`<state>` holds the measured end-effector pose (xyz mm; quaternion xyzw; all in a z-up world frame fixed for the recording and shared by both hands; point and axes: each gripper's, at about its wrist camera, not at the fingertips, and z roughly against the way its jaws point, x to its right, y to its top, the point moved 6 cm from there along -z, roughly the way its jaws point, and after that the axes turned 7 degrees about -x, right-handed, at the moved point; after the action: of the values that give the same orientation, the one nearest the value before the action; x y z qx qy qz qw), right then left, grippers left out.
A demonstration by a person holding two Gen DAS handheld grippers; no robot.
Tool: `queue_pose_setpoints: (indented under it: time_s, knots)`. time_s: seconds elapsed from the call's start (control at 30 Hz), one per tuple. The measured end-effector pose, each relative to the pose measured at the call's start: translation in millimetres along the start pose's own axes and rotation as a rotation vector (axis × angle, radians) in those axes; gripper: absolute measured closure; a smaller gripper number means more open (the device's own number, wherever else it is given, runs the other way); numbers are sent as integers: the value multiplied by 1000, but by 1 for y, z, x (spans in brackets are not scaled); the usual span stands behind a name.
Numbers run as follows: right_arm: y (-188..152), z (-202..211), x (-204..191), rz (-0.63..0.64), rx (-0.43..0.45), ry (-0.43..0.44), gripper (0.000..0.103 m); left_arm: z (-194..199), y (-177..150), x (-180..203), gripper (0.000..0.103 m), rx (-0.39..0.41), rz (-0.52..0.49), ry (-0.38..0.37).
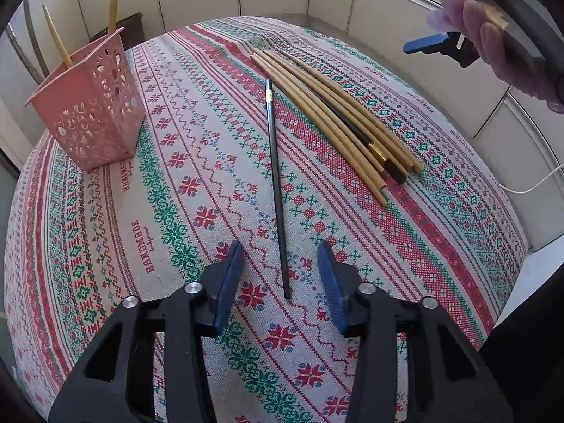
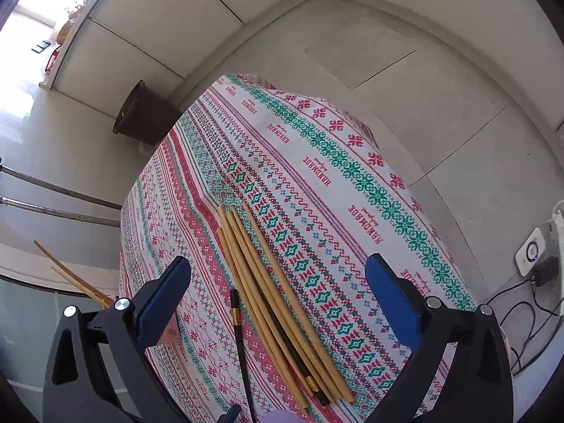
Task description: Organize utensils
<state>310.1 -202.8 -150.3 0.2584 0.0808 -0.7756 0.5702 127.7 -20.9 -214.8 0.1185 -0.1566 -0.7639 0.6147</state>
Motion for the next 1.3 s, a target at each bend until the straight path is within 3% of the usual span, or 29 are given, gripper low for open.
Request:
queue_pose_setpoints:
  time_s: [0.03,0.07,0.23,0.3,0.53,0.67,0.8,0.87,0.93,1.3]
  knots:
    - [0,2,4,-9,2,0,7,4,-2,1,83,1,1,7]
    - [0,2,7,-16,1,0,7,5,-2,0,99,-3,4,5]
    - [-3,-2,26,-56,-16,-5,7,6,-1,2,100,-14,-25,30]
    - [-4,-6,29,-59,-24,-6,7,16,3,0,100,16,-13,23]
    - [3,-22,0,65,-27,-13,7,116,46,-10,100,314,6,-33]
    - [9,-37,-18,124,-37,-40,7,144,62,-10,100,396,-9,-39]
    - [20,-60,-25,159,-53,-100,10,156,64,-11,100,419,-9,-40]
    - [25,-70,-27,183,-61,-136,20,164,64,-11,100,426,-5,-51]
    - [29,-79,-28,207,-75,-175,36,166,61,-12,100,429,-8,-53]
    - [32,-98,-35,295,-61,-275,43,160,60,-21,100,422,9,-52]
